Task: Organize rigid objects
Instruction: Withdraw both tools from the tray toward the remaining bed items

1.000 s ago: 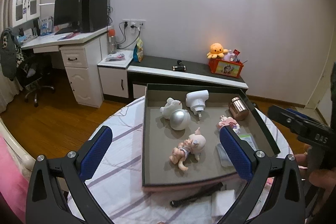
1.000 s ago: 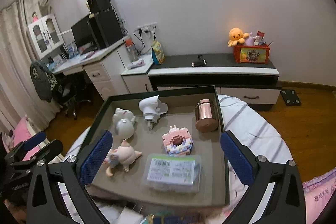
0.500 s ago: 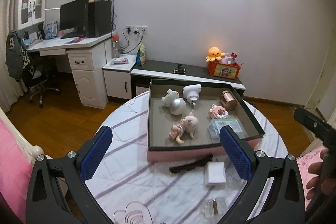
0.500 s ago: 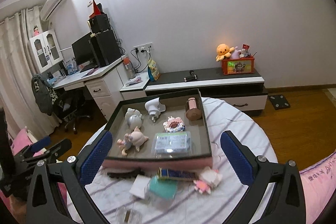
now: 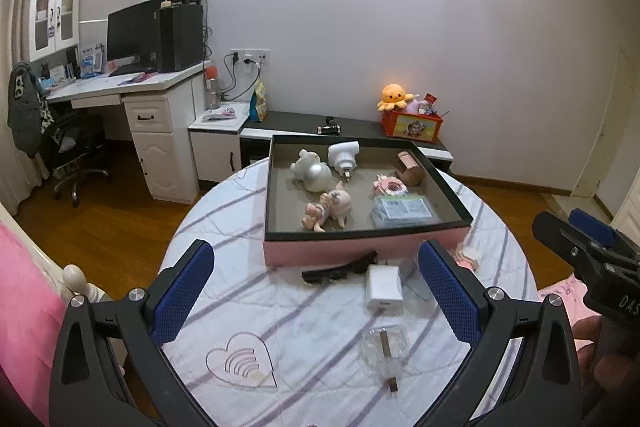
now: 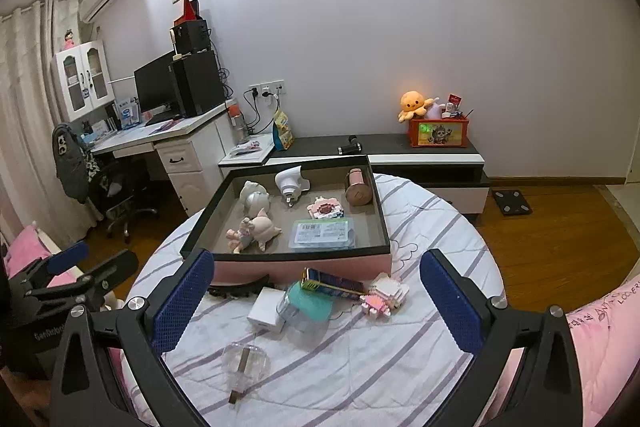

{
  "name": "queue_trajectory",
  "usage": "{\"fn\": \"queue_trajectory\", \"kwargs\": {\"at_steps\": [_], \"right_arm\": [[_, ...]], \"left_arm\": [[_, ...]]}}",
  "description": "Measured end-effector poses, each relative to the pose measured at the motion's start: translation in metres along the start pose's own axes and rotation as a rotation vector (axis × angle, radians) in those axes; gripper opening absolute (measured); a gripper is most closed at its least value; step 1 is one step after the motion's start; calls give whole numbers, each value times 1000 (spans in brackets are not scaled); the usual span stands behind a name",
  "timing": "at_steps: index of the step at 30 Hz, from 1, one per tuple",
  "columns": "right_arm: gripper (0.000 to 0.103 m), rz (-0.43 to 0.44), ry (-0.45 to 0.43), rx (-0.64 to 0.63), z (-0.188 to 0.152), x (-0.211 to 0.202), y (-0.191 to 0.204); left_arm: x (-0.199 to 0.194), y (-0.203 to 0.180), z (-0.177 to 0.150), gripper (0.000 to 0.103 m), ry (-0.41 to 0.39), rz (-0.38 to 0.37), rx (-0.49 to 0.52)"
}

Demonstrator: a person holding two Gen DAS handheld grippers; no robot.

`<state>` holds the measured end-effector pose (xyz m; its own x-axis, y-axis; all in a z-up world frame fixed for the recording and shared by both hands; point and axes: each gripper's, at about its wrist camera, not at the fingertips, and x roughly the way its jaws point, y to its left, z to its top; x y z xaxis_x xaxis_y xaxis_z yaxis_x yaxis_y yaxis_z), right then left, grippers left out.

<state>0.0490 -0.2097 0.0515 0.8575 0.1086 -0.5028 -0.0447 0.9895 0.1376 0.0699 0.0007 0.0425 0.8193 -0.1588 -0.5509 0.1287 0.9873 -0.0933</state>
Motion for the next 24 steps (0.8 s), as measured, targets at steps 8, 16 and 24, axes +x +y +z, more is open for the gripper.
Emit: {"fn": "queue_trajectory", "kwargs": {"at_steps": [8,16,24], "right_arm": [[103,-1,-1,0,-7,-8,0],[103,-7,5,5,-9,-8,-3],[103,-25,32,12,-8,-1,-12]], "left_arm": [[-10,-1,-9,103,7,-2,-4],[-11,2,-10,103,9,-3,-13],[2,-2,-19,103,51,-20,-18]]}}
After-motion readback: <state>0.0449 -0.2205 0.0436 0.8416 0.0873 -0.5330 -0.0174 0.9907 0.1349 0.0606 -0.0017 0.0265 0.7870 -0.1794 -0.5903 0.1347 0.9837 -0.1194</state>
